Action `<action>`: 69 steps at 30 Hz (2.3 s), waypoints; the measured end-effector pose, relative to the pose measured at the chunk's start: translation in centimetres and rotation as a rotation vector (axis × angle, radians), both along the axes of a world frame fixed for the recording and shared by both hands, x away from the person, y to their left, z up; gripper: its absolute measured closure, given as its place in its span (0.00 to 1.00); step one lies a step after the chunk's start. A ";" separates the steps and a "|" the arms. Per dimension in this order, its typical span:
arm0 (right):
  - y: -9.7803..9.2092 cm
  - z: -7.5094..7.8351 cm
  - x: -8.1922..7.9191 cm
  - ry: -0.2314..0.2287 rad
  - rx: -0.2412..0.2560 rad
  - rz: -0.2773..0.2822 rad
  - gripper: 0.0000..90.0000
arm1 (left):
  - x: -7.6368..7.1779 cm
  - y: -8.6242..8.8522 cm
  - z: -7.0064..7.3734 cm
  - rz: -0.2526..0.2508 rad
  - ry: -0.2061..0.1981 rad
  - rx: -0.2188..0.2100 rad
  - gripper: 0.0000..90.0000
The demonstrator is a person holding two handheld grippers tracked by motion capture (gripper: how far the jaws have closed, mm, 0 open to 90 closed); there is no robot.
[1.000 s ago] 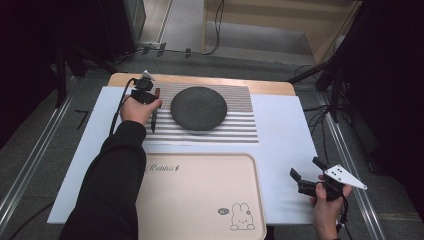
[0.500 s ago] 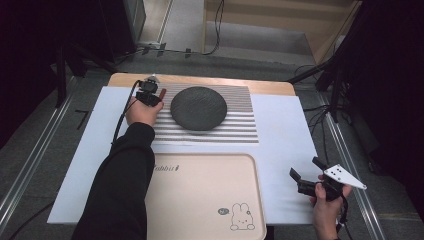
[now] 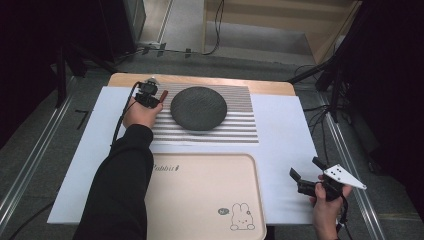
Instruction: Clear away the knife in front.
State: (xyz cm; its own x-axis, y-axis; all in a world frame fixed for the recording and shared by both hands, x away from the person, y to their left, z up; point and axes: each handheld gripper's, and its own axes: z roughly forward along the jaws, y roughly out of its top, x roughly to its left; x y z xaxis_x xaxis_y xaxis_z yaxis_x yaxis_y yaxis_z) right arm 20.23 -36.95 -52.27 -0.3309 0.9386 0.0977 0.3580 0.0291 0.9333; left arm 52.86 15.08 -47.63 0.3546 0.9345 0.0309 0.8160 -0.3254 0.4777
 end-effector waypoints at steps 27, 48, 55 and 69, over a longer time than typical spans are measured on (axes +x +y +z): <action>0.1 0.0 0.1 0.007 -0.004 0.005 0.00 | -4.2 2.9 3.3 -0.055 -0.042 -0.117 0.86; 0.1 0.0 0.1 0.008 -0.008 0.003 0.00 | -8.8 3.3 4.0 -0.156 -0.061 -0.146 0.86; 0.1 0.0 0.1 0.009 -0.009 0.003 0.00 | -10.2 3.3 4.3 -0.185 -0.066 -0.140 0.86; 0.1 0.0 0.1 0.009 -0.012 0.003 0.00 | -13.0 3.6 4.9 -0.221 -0.092 -0.189 0.86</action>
State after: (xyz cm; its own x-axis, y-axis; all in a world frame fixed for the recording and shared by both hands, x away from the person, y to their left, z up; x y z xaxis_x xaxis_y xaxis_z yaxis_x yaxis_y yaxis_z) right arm 20.32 -36.80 -52.27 -0.3332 0.9386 0.0899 0.3664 0.0411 0.9295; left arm 39.89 18.64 -42.70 0.5537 0.8273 -0.0951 0.6860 -0.3884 0.6152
